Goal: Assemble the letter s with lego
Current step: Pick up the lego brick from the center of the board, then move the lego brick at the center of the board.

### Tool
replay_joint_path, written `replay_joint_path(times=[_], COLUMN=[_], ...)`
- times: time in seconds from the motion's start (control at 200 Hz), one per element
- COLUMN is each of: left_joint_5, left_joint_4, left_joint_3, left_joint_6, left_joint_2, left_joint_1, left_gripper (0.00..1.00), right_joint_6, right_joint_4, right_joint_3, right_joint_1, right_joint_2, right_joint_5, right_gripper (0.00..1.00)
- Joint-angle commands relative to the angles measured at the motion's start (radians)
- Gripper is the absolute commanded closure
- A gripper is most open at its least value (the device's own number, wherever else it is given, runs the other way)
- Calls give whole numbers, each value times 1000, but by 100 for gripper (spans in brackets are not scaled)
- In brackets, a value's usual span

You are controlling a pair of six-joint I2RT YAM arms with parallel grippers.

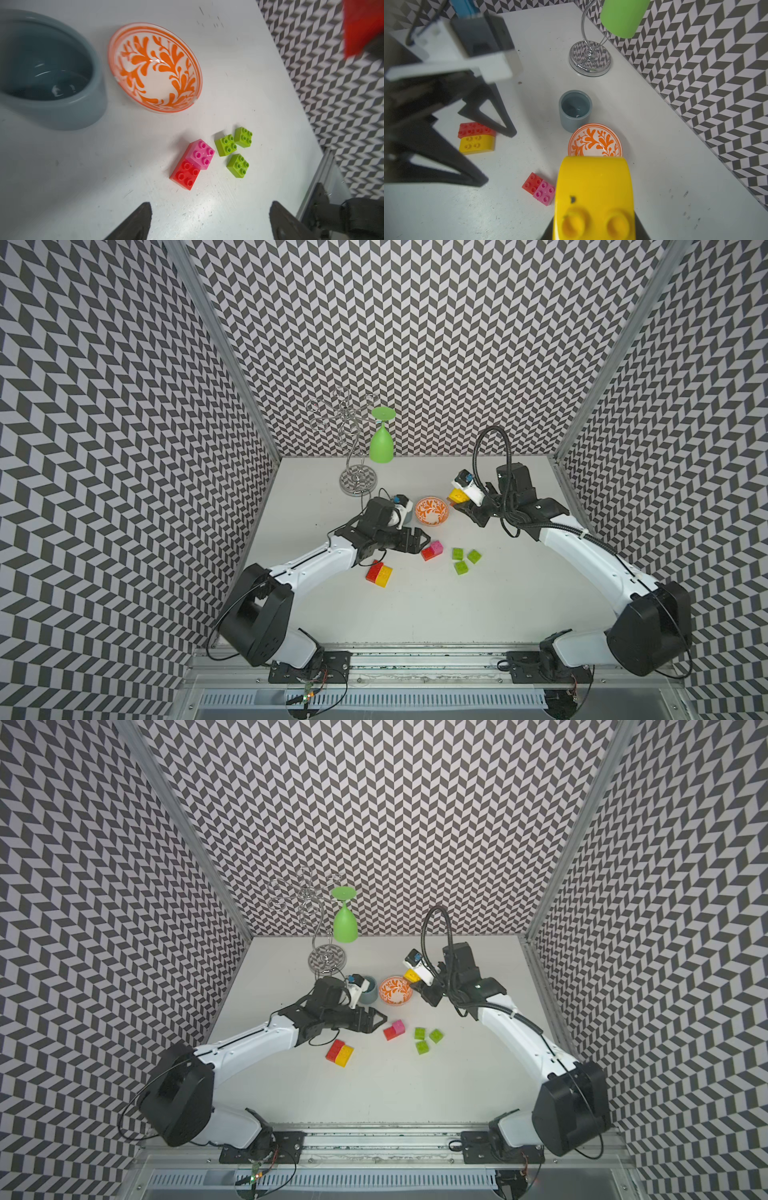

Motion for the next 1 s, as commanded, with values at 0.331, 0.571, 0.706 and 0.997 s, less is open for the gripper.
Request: replay_joint_path(times=[0.331,0.571,0.706,0.997], left_joint_5=[-373,-408,-402,-334], left_joint_4=[-419,-484,-489,-523], left_joint_3=[453,570,605,634], left_joint_6=[374,415,429,487], left_joint_2=[393,515,539,588], left_joint_1=[-194,-188,-182,-178], left_gripper=[6,9,10,40], right_joint_6=[50,48,55,61], right_joint_4=[81,112,142,176], right_joint_3=[-4,-23,-50,-83], right_joint_1=[-65,-100,-105,-110], right_joint_2=[-41,-68,-87,-115], right_joint_5=[-24,-50,-60,-73], right_gripper=[79,79,79,79])
